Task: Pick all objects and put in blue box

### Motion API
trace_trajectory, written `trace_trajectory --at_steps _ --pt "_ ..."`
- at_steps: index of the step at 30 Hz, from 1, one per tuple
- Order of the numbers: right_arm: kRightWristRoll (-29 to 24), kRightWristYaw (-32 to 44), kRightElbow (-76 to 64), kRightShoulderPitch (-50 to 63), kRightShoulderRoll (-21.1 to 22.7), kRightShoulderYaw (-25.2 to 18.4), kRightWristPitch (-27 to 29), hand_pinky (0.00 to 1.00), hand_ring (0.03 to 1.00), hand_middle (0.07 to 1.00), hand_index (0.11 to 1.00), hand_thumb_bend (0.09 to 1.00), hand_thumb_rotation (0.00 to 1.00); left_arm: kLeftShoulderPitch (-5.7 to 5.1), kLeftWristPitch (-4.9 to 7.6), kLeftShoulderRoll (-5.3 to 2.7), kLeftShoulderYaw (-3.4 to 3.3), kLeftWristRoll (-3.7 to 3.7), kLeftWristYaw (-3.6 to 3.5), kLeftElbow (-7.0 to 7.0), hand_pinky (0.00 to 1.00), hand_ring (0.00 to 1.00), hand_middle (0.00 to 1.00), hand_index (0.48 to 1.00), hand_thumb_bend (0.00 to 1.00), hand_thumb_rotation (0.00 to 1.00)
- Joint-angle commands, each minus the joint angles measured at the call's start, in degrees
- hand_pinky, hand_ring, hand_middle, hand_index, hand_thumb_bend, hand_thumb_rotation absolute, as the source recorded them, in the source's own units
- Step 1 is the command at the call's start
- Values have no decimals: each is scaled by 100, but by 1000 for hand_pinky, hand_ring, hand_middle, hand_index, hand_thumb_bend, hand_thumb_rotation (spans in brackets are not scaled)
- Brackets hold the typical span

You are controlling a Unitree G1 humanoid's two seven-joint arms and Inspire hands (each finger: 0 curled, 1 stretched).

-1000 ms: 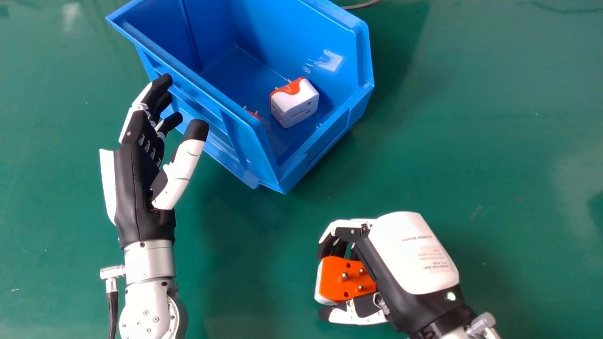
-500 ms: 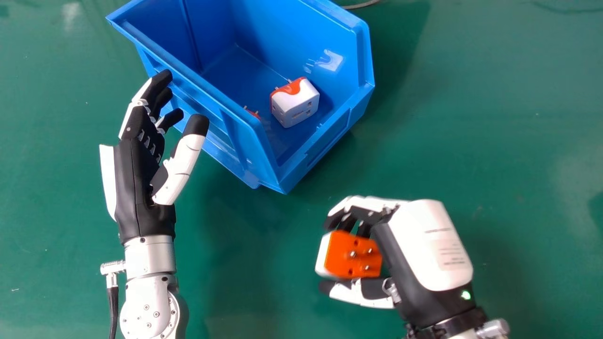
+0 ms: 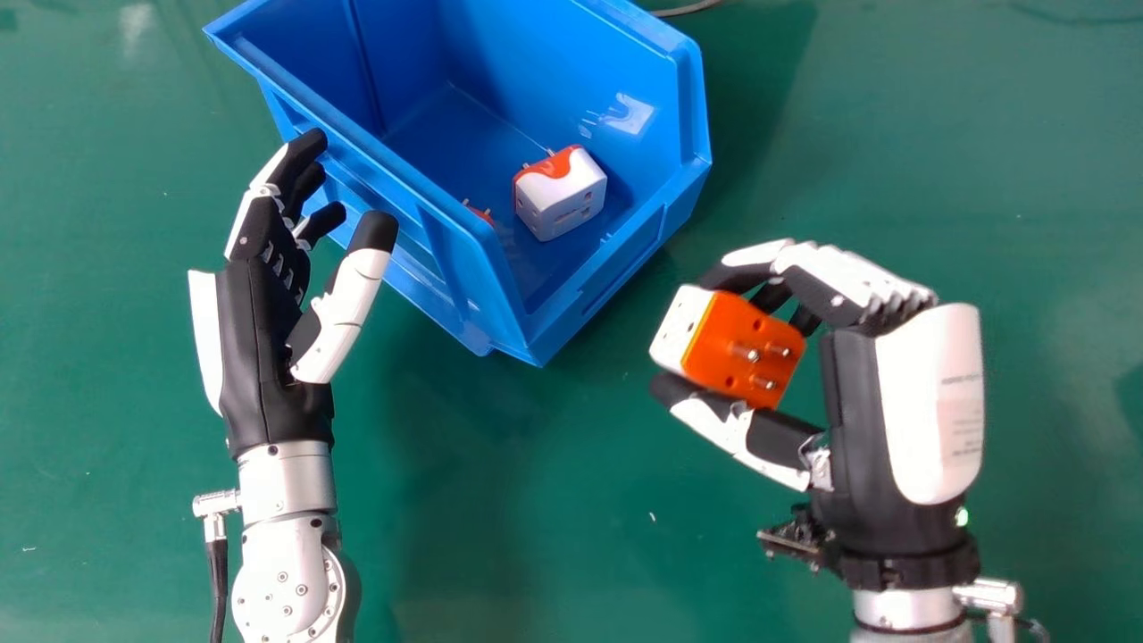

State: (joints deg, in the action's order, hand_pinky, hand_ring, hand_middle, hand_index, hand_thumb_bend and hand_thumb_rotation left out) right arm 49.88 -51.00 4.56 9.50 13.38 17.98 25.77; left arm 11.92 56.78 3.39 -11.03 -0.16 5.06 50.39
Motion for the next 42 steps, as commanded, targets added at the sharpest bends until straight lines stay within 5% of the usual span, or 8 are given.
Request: trace_trajectory --at_steps 1,8,22,26,42 --pt "-21 -166 -73 -165 -49 -82 116 292 425 512 492 498 0 124 46 25 26 16 -1 -22 801 875 884 804 813 564" --pt "-2 -189 -21 -559 -122 -115 186 293 429 523 491 495 0 118 50 33 26 29 6 -16 799 874 884 805 806 563" --pt "5 266 53 -1541 -455 33 -25 305 432 524 482 496 0 99 105 -20 26 -66 -64 15 805 877 885 806 809 560" --pt "20 450 122 -1860 -544 74 -105 310 438 523 478 496 0 114 99 -11 19 -40 -27 36 806 878 885 805 810 558" --pt "-202 974 2301 -3760 -879 296 -413 315 453 510 465 498 0 143 113 -18 11 -89 -62 58 817 884 888 807 814 562"
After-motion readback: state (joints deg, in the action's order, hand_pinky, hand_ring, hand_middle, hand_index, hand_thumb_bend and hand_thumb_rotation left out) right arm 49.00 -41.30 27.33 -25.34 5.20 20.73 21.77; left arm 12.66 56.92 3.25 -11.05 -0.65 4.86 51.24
